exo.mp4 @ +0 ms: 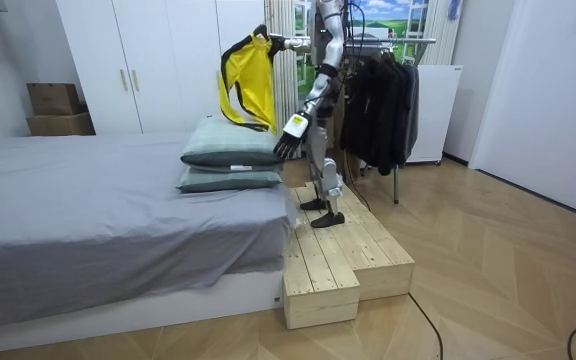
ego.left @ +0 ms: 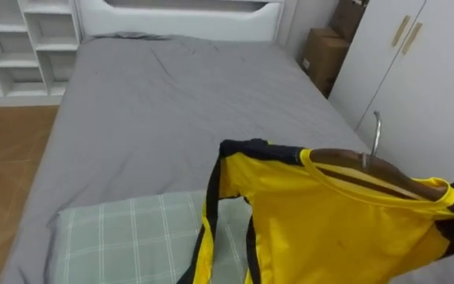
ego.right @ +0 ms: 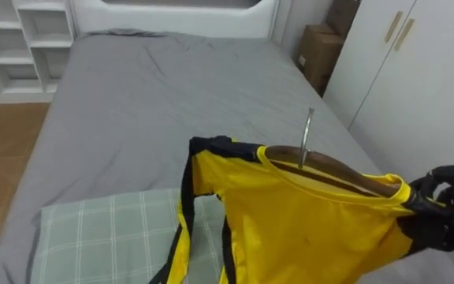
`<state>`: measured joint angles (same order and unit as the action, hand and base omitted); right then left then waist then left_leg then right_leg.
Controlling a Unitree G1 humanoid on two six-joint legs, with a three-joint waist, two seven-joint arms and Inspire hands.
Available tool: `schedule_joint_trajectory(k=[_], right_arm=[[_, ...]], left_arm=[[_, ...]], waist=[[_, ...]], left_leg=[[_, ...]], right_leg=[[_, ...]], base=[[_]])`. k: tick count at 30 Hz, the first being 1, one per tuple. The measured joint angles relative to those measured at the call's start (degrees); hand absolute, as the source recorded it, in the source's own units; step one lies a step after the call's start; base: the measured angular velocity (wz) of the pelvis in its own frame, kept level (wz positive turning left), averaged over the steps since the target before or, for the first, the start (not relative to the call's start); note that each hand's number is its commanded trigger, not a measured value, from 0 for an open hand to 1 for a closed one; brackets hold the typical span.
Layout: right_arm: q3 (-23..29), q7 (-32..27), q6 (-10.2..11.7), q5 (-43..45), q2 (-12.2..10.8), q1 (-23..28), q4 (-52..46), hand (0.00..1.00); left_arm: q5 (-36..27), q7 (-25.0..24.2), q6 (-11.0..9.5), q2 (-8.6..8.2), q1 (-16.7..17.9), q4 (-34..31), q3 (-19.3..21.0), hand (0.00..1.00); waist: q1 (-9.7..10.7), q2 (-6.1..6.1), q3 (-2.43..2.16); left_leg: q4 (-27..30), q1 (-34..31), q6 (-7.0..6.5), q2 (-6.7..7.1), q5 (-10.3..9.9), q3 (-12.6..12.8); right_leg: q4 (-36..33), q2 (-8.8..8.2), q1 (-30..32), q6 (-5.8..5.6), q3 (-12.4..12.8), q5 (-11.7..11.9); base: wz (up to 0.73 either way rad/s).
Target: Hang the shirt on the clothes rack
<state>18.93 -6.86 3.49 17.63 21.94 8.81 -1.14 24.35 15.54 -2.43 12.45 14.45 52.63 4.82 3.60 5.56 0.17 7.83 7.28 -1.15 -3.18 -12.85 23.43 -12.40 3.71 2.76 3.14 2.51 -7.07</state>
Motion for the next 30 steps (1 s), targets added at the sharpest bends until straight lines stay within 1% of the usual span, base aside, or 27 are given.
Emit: schedule_joint_trajectory(k=[1,2,3,4,5,6,7,8,9,10,12,13,14,16,18,19,20,21,22,23,24,25,26,27,28,29,30], right_arm=[[-0.2,-0.4,0.1,0.0,0.0,-0.1,-0.1,1.00],[-0.8,-0.6,0.1,0.0,-0.1,-0.6,-0.1,1.00],[-1.7,-0.7,0.1,0.1,-0.2,-1.0,-0.1,1.00],[-2.0,-0.7,0.0,0.1,-0.3,-1.0,-0.1,1.00],[-2.3,-0.6,-0.3,0.1,-1.0,-0.9,-0.1,1.00],[-3.1,-0.6,-1.1,0.1,-1.3,-0.9,0.0,1.00],[-3.7,-0.6,-1.5,0.0,-1.3,-0.9,0.0,1.00],[-4.2,-0.6,-1.7,-0.3,-1.3,-0.9,0.4,1.00],[-4.3,-0.6,-1.7,-0.4,-1.3,-0.9,1.0,1.00],[-4.6,-0.6,-1.7,-0.4,-1.3,-0.9,1.3,1.00],[-5.5,-0.6,-1.8,-1.9,-1.3,-0.9,1.3,1.00],[-5.6,-0.6,-1.8,-2.0,-1.3,-0.9,1.3,1.00],[-5.6,-0.6,-1.8,-2.5,-1.3,-1.0,1.3,1.00],[-5.6,-0.5,-1.7,-3.3,-1.3,-1.1,1.3,1.00],[-5.7,-0.4,-1.7,-4.3,-1.3,-1.2,0.8,1.00],[-5.8,-0.4,-1.7,-4.3,-1.3,-1.4,0.7,1.00],[-6.0,-0.4,-1.7,-4.3,-1.3,-2.1,0.6,1.00],[-6.3,-0.4,-1.8,-4.3,-1.2,-2.8,0.6,1.00],[-6.4,-0.5,-1.8,-4.3,-1.2,-3.0,0.6,1.00],[-6.5,-0.5,-1.8,-4.7,-1.2,-2.9,0.5,1.00],[-6.5,-0.7,-1.8,-5.8,-1.2,-2.7,0.4,1.00],[-6.5,-0.9,-1.9,-6.3,-1.2,-2.7,0.4,1.00],[-6.7,-0.9,-2.1,-6.7,-1.2,-2.8,0.4,1.00],[-6.8,-0.6,-2.3,-6.6,-1.2,-2.9,0.1,1.00],[-6.8,-0.4,-2.3,-6.6,-1.2,-2.9,-0.2,1.00],[-7.0,-0.4,-2.3,-6.6,-1.2,-3.1,-1.2,1.00],[-7.3,-0.4,-2.3,-6.7,-1.2,-3.2,-1.5,1.00]], left_arm=[[0.0,0.0,0.0,-0.02,0.0,0.0,0.3,0.00],[-0.1,0.0,0.3,-0.06,0.1,0.0,0.9,0.00],[-0.1,0.0,1.0,-0.09,0.1,0.4,1.1,0.00],[-0.2,0.0,1.3,-0.13,0.0,0.7,1.1,0.00],[-1.1,0.1,1.8,-0.12,-0.3,1.5,1.2,0.00],[-2.6,0.1,2.6,-0.07,-0.2,2.7,1.1,0.00],[-3.1,0.1,3.0,0.00,-0.2,3.1,1.2,0.00],[-4.2,0.1,4.2,-0.01,-0.2,3.2,1.2,0.00],[-4.6,0.1,5.0,-0.03,-0.1,3.1,1.2,0.00],[-4.6,0.1,5.2,0.05,-0.1,3.1,1.4,0.00],[-4.6,0.1,6.4,0.23,-0.2,3.0,3.2,0.00],[-4.5,0.1,6.7,0.21,-0.2,3.0,3.6,0.00],[-4.5,0.1,7.5,0.21,-0.1,3.0,4.1,0.00],[-4.5,0.0,8.9,0.25,-0.1,2.9,4.4,0.00],[-4.5,0.0,10.5,0.66,0.0,2.9,5.1,0.00],[-4.5,0.0,11.0,0.84,0.0,2.9,5.1,0.00],[-4.5,0.1,12.0,1.14,0.1,2.9,5.1,0.00],[-4.5,0.2,12.9,1.19,0.3,2.9,5.1,0.00],[-4.5,0.3,13.2,1.23,0.7,2.9,5.1,0.00],[-4.5,0.7,13.9,1.27,1.4,2.9,5.1,0.00],[-4.5,1.2,14.5,1.22,2.0,2.9,5.2,0.00],[-4.5,1.5,14.8,1.24,2.1,2.9,5.2,0.00],[-4.5,1.9,15.6,1.24,2.2,2.9,5.2,0.00],[-4.5,1.9,16.4,1.09,2.3,2.7,5.2,0.00],[-4.5,2.0,16.8,0.97,2.4,2.5,5.2,0.00],[-4.5,2.1,17.8,0.76,2.4,2.4,5.2,0.00],[-4.5,2.7,18.4,0.65,2.4,2.4,5.2,0.00]], waist=[[-0.9,0.00,0.00],[-1.8,0.00,0.01],[-2.0,0.04,0.11],[-1.9,-0.09,0.14],[-2.2,-0.46,0.44],[-2.4,-1.02,0.69],[-2.4,-1.14,0.72],[-2.2,-1.16,0.77],[-1.9,-1.13,0.71],[-1.9,-1.12,0.65],[-0.1,-0.89,0.53],[0.1,-0.87,0.55],[0.5,-0.82,0.57],[0.8,-0.63,0.52],[0.9,-0.22,0.55],[0.9,-0.09,0.56],[0.9,0.17,0.58],[0.8,-0.08,0.69],[0.9,-0.16,0.70],[1.0,-0.13,0.70],[1.0,-0.18,0.74],[0.9,-0.13,0.77],[0.9,0.06,0.84],[0.9,0.26,0.81],[0.8,0.35,0.80],[1.0,0.29,0.80],[1.1,0.26,0.79]], left_leg=[[0.1,0.3,0.24,-0.25,-0.3,1.8],[1.1,0.5,0.64,-1.01,-1.3,5.4],[2.3,0.5,0.81,-1.59,-2.2,8.4],[2.7,0.5,0.89,-1.91,-2.6,9.7],[3.3,0.8,1.08,-2.59,-3.3,12.0],[3.6,1.3,1.39,-3.18,-3.8,14.4],[3.7,1.4,1.54,-3.29,-4.0,15.5],[4.2,1.7,1.79,-3.19,-4.6,17.5],[5.0,2.3,2.31,-3.13,-5.3,18.6],[5.3,2.4,2.59,-3.16,-5.5,18.9],[6.1,2.2,3.32,-3.92,-5.4,18.7],[6.3,2.1,3.56,-4.13,-5.2,18.7],[7.5,1.9,3.70,-4.97,-5.1,18.8],[10.5,1.5,3.71,-6.25,-5.1,18.8],[15.3,1.1,3.72,-8.09,-5.1,18.9],[17.1,0.9,3.72,-8.64,-5.1,18.9],[21.5,0.1,3.72,-9.66,-5.1,18.7],[26.5,-1.0,3.90,-11.65,-5.0,18.4],[28.8,-1.7,4.52,-12.44,-4.6,17.7],[31.8,-2.9,4.88,-13.10,-3.5,15.0],[31.8,-4.0,5.15,-12.67,-3.6,11.3],[31.4,-4.6,5.00,-12.05,-3.8,9.1],[30.6,-6.0,4.64,-10.83,-4.6,4.8],[28.8,-7.3,4.90,-9.25,-5.1,0.7],[27.4,-8.0,4.91,-8.36,-5.1,-1.2],[23.8,-9.1,4.94,-6.12,-5.1,-5.2],[19.5,-9.8,5.08,-4.23,-5.0,-9.0]], right_leg=[[-0.4,0.08,0.6,0.41,-2.3,0.3],[-0.1,-0.06,1.3,1.50,-8.7,0.9],[0.1,-0.52,1.8,2.24,-15.3,1.4],[0.1,-0.73,2.1,2.36,-17.7,1.5],[-0.3,-0.82,2.6,2.38,-20.7,1.5],[-1.9,-0.89,3.2,1.62,-22.3,1.0],[-3.8,-1.50,3.6,1.42,-23.4,0.0],[-8.9,-4.53,5.3,1.21,-24.8,-2.5],[-11.7,-8.07,6.3,0.07,-24.5,-4.0],[-11.6,-8.97,6.4,-0.17,-24.4,-4.0],[-10.1,-7.72,6.7,0.61,-24.3,-3.7],[-9.7,-7.40,6.6,0.88,-24.3,-3.5],[-9.2,-6.68,6.4,1.26,-24.1,-3.3],[-9.3,-6.10,6.1,1.57,-24.0,-3.4],[-9.9,-5.59,5.7,2.49,-24.0,-4.1],[-10.2,-5.61,5.7,2.88,-24.0,-4.3],[-10.5,-5.34,5.6,3.38,-22.9,-5.0],[-10.6,-4.44,5.5,3.91,-21.1,-5.3],[-10.6,-3.99,5.5,4.08,-20.2,-5.4],[-10.6,-3.17,5.0,4.48,-18.3,-5.4],[-10.5,-2.47,5.0,4.80,-16.1,-5.4],[-10.4,-2.25,5.2,4.87,-15.4,-5.4],[-10.4,-1.98,5.5,5.05,-13.6,-5.3],[-10.3,-1.98,5.8,4.98,-11.6,-5.1],[-10.2,-1.95,6.1,4.67,-10.3,-5.4],[-9.6,-1.46,6.4,4.14,-7.4,-4.7],[-8.3,-0.94,6.3,4.02,-4.4,-3.5]], base=[[-1.45],[-1.57],[-1.42],[-1.16],[-1.01],[-0.97],[-0.83],[-0.69],[-0.61],[-0.40],[-0.13],[-0.13],[-0.22],[-0.25],[-0.35],[-0.51],[-0.62],[-0.65],[-0.68],[-0.68],[-0.68],[-0.68],[-0.68],[-0.71],[-0.80],[-0.89],[-0.94]])
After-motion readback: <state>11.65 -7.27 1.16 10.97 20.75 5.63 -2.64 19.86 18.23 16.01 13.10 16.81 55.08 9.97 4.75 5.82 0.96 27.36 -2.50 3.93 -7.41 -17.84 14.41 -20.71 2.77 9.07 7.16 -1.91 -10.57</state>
